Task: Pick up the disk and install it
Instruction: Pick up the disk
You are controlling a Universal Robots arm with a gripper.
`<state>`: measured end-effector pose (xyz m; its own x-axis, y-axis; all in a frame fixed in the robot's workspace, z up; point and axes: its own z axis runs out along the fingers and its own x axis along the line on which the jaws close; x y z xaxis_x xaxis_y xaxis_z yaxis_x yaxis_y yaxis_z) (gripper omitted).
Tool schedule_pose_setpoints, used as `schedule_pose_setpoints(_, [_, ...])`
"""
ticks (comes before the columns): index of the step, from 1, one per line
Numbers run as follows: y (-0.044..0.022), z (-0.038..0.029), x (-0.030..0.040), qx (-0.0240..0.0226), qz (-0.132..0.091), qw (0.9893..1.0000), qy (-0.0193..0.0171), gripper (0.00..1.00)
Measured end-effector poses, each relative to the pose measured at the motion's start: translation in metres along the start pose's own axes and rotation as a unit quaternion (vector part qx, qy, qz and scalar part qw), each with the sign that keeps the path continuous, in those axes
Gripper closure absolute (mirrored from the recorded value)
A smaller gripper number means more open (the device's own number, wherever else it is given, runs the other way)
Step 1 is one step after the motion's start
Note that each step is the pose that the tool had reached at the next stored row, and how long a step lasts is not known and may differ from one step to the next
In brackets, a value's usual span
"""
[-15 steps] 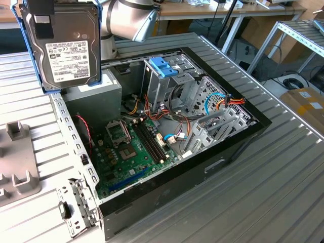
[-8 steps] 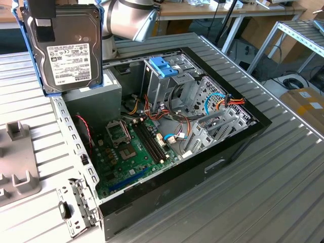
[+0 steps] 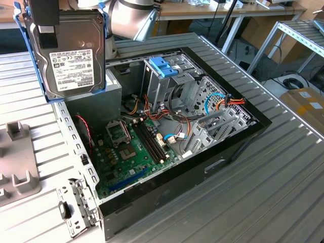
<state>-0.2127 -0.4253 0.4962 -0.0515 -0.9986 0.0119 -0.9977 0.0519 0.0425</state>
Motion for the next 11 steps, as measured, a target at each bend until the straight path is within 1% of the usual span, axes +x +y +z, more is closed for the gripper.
schedule_pose_setpoints(11, [-0.0004,0.0004,0.0059,0.0000,0.000,1.0000,0.0000,0.63])
